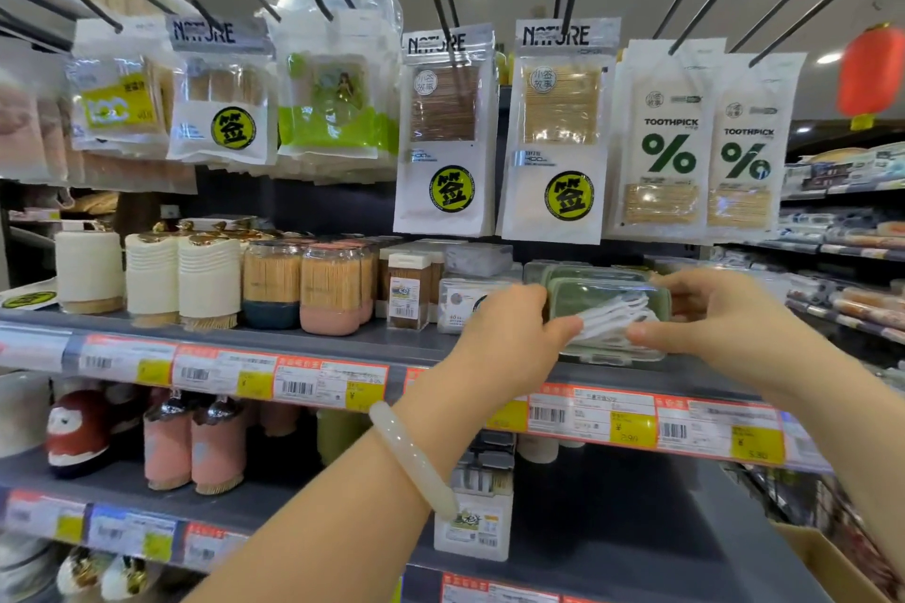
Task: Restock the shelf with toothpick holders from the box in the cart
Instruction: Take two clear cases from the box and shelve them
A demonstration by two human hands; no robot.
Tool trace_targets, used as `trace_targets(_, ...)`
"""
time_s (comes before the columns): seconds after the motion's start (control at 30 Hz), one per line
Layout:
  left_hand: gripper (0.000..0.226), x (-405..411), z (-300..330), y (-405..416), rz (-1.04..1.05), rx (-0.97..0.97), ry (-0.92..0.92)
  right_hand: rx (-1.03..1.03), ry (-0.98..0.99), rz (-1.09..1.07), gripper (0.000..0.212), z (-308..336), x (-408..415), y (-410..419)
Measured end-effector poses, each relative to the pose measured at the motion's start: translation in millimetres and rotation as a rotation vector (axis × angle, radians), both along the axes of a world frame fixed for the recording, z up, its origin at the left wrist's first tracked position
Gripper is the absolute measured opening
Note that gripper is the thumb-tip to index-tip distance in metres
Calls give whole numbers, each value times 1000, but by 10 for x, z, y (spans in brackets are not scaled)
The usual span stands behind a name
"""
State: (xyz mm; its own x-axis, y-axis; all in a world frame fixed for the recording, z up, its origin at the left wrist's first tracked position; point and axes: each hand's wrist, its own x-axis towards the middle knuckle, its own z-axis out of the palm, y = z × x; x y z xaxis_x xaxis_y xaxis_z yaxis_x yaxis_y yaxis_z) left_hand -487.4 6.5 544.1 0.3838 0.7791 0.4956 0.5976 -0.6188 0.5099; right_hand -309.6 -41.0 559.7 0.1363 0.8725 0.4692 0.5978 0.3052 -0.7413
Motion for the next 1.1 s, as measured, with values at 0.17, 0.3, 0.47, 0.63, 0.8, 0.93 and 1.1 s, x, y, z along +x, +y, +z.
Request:
trace_targets(0.17, 29, 220, 17, 9, 23, -116, 59, -75, -63, -23, 16, -38, 166, -33)
trace_targets(0.3, 30, 207, 67, 69, 94, -128, 96, -129, -93, -42, 16, -5, 136, 61)
trace_targets(0.47, 27, 228, 74, 153, 183, -82, 165, -142, -174, -36, 17, 6, 83, 190)
trace_targets(0.63, 31, 224, 85, 195, 206, -94, 186, -111, -202, -29, 16, -34, 87, 210)
trace_targets(0.8, 27, 292, 116, 219, 263, -55, 246, -146, -286, -30, 26, 33, 69, 256)
trace_targets(0.93, 27, 317, 127, 274, 318, -3, 281, -171, -271, -34, 27, 41, 71, 370)
trace_targets(1.1, 31, 313, 97, 309, 319, 3, 250, -184, -292, -59, 27, 20, 54, 417)
